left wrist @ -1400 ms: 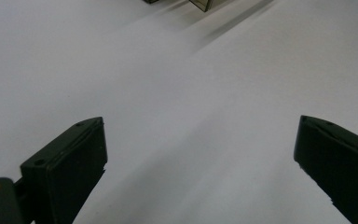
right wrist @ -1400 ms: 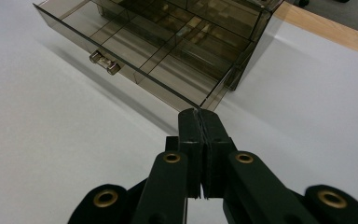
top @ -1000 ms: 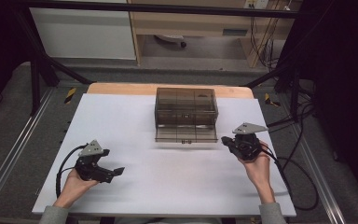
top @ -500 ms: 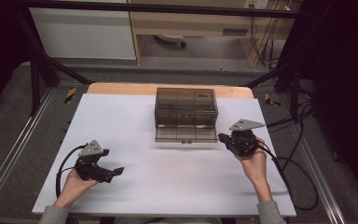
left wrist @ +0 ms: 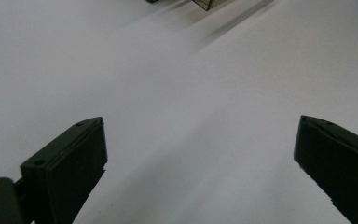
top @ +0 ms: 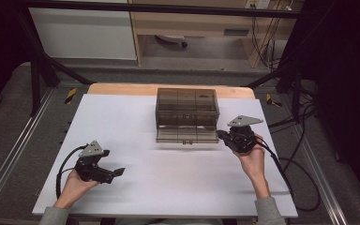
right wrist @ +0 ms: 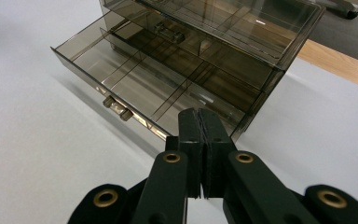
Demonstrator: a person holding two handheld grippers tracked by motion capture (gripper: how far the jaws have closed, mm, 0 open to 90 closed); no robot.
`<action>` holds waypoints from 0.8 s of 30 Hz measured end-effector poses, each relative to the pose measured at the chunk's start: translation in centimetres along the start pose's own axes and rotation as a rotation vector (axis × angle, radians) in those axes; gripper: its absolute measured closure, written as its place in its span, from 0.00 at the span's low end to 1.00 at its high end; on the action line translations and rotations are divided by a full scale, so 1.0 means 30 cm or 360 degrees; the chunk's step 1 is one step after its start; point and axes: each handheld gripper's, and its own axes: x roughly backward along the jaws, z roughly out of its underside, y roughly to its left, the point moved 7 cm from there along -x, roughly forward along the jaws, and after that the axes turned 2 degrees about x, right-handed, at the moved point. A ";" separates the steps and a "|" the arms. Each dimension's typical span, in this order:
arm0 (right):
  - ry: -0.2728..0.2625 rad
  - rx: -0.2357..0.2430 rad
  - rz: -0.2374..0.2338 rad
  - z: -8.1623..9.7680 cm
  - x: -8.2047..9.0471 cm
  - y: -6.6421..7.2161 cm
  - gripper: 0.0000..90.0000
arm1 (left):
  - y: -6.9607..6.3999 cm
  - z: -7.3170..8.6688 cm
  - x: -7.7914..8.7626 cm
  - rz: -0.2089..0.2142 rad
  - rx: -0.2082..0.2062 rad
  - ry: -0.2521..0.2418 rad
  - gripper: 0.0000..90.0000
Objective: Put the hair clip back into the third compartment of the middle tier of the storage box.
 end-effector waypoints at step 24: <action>0.0004 -0.0023 0.0003 -0.034 -0.059 -0.025 0.99 | 0.002 0.000 0.001 -0.0004 0.0003 -0.0002 0.03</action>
